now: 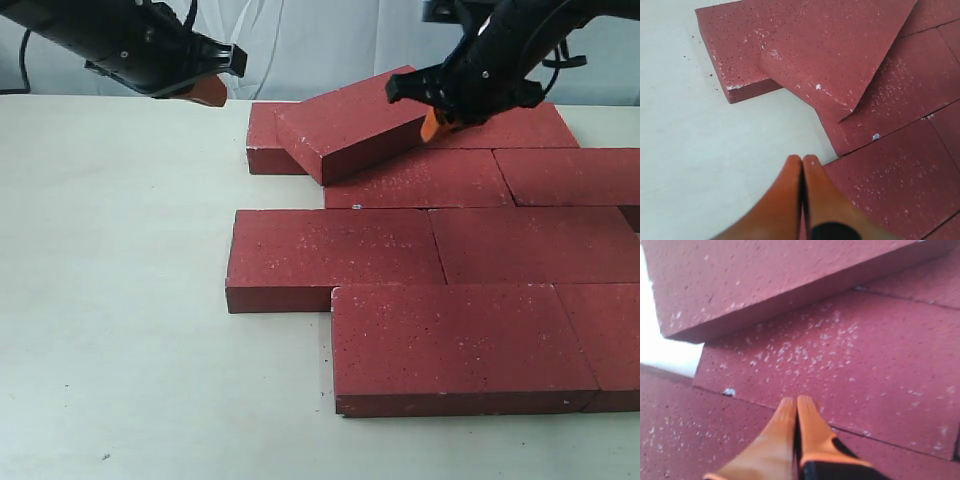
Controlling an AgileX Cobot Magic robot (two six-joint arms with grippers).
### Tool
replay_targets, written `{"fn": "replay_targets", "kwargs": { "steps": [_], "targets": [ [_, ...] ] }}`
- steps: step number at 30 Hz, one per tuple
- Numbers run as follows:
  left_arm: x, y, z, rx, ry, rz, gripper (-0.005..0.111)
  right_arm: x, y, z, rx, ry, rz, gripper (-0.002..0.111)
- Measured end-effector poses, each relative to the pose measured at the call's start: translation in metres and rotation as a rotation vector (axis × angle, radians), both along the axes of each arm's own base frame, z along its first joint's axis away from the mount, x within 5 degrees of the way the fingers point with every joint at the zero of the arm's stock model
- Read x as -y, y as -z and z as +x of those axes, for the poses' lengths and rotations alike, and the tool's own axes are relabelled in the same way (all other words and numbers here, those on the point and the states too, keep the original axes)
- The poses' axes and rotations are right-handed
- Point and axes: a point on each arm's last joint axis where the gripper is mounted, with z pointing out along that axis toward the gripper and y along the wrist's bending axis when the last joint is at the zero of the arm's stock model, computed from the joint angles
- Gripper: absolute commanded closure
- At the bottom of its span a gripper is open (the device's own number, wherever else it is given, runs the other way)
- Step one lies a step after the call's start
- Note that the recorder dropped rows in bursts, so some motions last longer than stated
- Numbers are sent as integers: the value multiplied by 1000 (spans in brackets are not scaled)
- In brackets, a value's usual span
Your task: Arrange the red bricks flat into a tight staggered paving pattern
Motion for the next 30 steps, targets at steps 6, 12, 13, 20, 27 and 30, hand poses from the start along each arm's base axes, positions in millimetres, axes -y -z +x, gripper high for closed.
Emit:
{"fn": "replay_targets", "kwargs": {
  "steps": [6, 12, 13, 20, 27, 30],
  "targets": [
    [8, 20, 16, -57, -11, -26, 107, 30, -23, 20, 83, 88, 34, 109],
    [14, 39, 31, -102, -22, -41, 107, 50, -24, 47, 114, 157, 82, 109],
    [15, 41, 33, -106, -24, -47, 107, 53, -22, 52, 116, 165, 83, 109],
    [19, 62, 43, -161, -73, -73, 107, 72, -1, 87, 116, 234, 145, 109],
    [26, 82, 60, -203, -155, -159, 107, 88, 21, 120, 125, 297, 240, 109],
    [30, 86, 68, -211, -173, -194, 107, 88, 29, 131, 139, 299, 250, 109]
  ]
}}
